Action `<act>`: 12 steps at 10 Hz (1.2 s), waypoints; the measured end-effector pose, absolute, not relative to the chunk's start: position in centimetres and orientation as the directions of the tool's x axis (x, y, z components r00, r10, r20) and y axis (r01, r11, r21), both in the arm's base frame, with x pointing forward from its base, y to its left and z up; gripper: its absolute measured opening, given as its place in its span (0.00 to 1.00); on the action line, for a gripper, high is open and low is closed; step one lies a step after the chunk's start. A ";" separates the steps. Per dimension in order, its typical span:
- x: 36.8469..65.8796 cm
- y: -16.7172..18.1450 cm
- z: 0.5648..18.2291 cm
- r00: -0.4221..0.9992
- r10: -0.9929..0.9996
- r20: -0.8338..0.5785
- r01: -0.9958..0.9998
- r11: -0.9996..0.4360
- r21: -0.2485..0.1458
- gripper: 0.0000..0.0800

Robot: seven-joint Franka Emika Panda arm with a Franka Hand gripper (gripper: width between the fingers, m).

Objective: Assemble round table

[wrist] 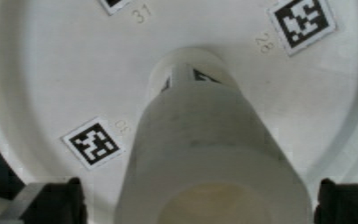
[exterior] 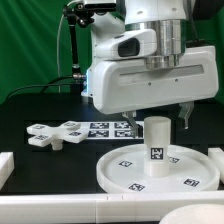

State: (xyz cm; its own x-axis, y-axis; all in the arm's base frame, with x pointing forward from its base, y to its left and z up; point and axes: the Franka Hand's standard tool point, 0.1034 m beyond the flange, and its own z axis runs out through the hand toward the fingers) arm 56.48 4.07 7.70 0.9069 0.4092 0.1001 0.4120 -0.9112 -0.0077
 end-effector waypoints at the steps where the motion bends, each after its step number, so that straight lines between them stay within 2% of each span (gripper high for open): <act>1: 56.6 4.3 7.8 0.843 0.531 0.093 0.531 -0.847 0.023 0.81; 6: 56.5 4.3 7.0 0.500 0.866 0.021 0.863 -0.500 0.065 0.81; 9: 56.5 4.2 7.0 0.311 0.950 -0.012 0.948 -0.309 0.076 0.81; 10: 56.5 4.1 7.0 0.291 0.957 -0.014 0.954 -0.289 0.076 0.81; 12: 56.5 4.1 6.9 0.102 0.994 -0.051 0.992 -0.097 0.079 0.81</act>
Offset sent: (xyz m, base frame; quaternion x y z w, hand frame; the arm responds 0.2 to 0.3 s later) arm 0.0011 0.0087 -0.0030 -0.0014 -0.0203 -0.2544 0.9669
